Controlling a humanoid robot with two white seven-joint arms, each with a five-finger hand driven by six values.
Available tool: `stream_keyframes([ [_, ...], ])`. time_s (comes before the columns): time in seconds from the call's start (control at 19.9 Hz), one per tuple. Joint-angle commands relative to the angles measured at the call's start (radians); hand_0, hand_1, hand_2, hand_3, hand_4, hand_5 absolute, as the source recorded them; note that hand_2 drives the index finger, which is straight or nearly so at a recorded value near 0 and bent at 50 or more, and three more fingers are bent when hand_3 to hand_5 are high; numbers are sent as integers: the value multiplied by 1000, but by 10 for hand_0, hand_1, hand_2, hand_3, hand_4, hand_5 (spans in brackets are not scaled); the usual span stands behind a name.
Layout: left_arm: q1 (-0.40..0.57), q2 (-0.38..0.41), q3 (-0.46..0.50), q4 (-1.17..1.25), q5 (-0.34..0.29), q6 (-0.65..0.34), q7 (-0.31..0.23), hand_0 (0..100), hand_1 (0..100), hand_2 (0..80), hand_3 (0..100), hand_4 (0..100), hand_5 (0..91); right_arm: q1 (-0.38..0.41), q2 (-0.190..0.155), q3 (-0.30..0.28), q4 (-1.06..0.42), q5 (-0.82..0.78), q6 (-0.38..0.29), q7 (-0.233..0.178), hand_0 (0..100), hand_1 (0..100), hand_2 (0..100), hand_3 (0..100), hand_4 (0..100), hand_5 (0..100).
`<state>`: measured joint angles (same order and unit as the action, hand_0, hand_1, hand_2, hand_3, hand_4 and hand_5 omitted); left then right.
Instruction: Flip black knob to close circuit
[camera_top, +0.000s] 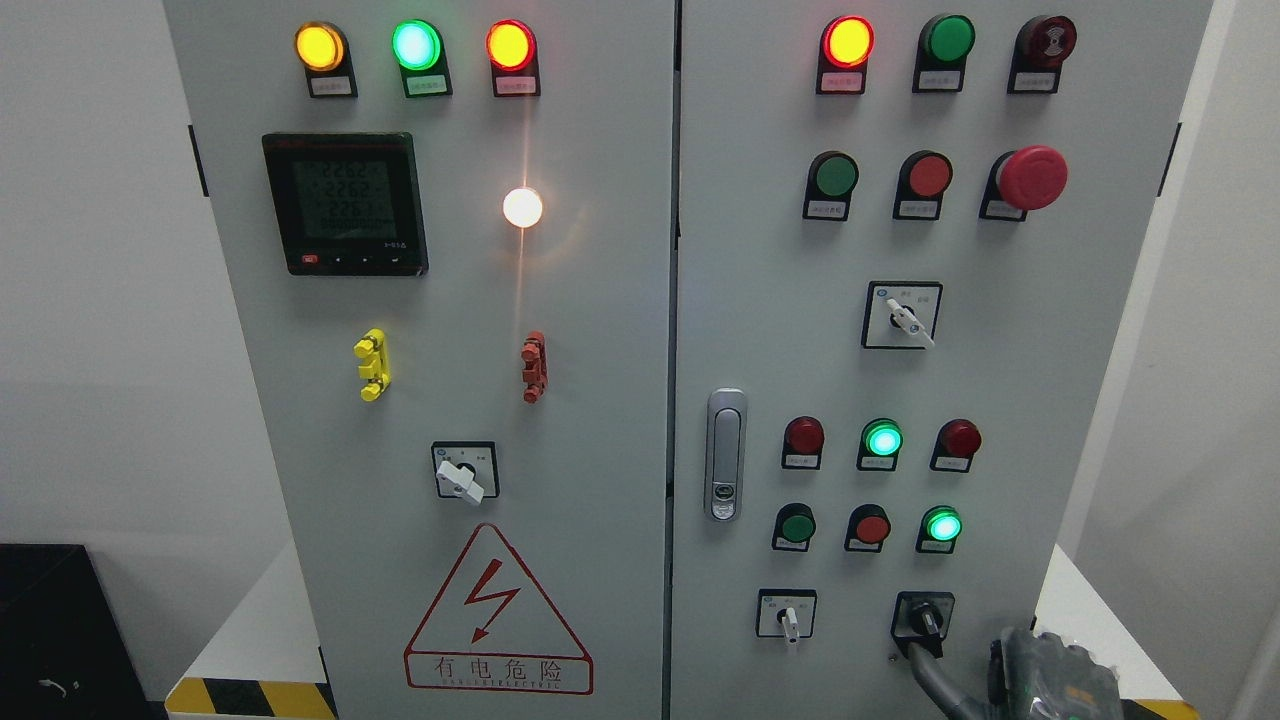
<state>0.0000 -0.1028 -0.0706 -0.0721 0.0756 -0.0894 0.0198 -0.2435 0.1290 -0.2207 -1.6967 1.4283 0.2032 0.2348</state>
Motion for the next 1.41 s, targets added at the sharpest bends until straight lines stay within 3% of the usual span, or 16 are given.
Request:
stream_keyframes([
  [0.0, 6, 0, 0, 0, 0, 0, 0, 120, 556, 0, 0, 0, 0, 0, 0, -22, -3, -6, 2, 1, 0, 0, 951, 1000, 952, 965],
  [1.36, 6, -1, 0, 0, 0, 0, 0, 120, 556, 0, 0, 0, 0, -11, 4, -46, -20, -19, -2, 3, 0, 0, 951, 1000, 948, 961],
])
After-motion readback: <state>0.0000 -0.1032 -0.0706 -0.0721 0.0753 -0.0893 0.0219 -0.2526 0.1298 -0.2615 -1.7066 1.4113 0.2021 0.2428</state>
